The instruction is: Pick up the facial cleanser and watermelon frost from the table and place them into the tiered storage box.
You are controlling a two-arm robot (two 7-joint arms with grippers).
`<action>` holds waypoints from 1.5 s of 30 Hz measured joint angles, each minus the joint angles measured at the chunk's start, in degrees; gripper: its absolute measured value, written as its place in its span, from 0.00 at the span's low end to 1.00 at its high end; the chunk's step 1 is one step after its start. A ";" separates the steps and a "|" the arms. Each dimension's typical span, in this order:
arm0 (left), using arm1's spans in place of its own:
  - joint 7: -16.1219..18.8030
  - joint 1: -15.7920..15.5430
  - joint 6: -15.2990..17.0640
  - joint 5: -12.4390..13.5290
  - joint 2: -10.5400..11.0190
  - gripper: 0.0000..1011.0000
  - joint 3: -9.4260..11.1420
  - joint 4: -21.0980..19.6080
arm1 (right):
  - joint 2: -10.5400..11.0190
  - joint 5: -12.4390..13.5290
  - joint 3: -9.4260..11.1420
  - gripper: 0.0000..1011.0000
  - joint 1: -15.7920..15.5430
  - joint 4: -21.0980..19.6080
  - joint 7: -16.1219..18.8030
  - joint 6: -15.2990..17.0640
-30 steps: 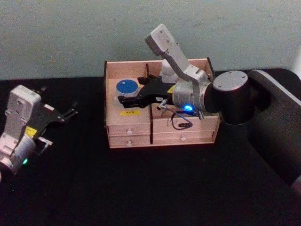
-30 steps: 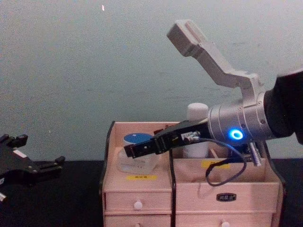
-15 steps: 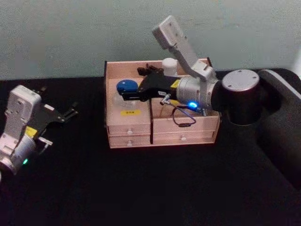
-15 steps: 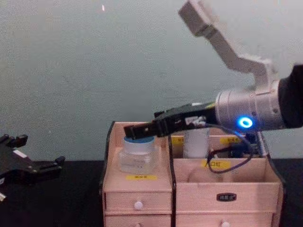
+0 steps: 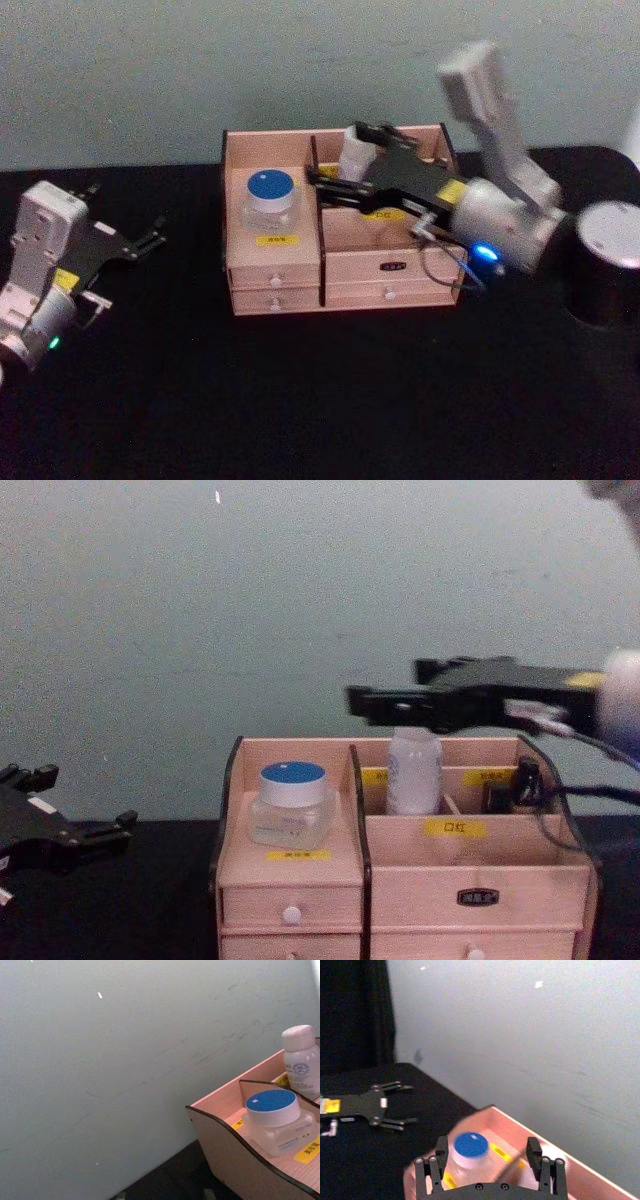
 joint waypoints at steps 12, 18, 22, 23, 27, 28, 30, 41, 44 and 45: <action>0.00 0.00 0.00 0.00 0.00 0.99 0.00 0.00 | 4.38 -2.88 12.50 0.99 -23.81 -11.76 -14.75 -12.66; 0.00 0.00 0.00 0.00 0.00 0.99 0.00 0.00 | 3.52 -5.45 15.72 0.99 -30.75 -12.60 -20.01 -15.84; 0.00 0.00 0.00 0.00 0.00 0.99 0.00 0.00 | 1.92 -7.30 16.57 0.99 -33.06 -10.63 -22.48 -16.67; 0.00 0.00 0.00 0.00 0.00 0.99 0.00 0.00 | 1.67 -7.50 16.65 0.99 -33.26 -10.29 -22.68 -16.75; 0.00 0.00 0.00 0.00 0.00 0.99 0.00 0.00 | 0.58 -8.39 16.90 0.99 -33.50 -8.43 -23.37 -16.75; 0.00 0.00 0.00 0.00 0.00 0.99 0.00 0.00 | 0.37 -8.55 16.94 0.99 -33.44 -8.06 -23.44 -16.66; 0.00 0.00 0.00 0.00 0.00 0.99 0.00 0.00 | -0.16 -8.99 17.06 0.99 -33.17 -7.09 -23.53 -16.38; 0.00 0.00 0.00 0.00 0.00 0.99 0.00 0.00 | -2.35 -10.89 17.77 0.99 -29.89 -2.37 -23.40 -15.06; 0.00 0.00 0.00 0.00 0.00 0.99 0.00 0.00 | -2.81 -11.51 17.93 0.99 -28.56 -0.91 -22.63 -14.57; 0.00 0.00 0.00 0.00 0.00 0.99 0.00 0.00 | -2.88 -11.64 17.94 0.99 -28.28 -0.61 -22.47 -14.47</action>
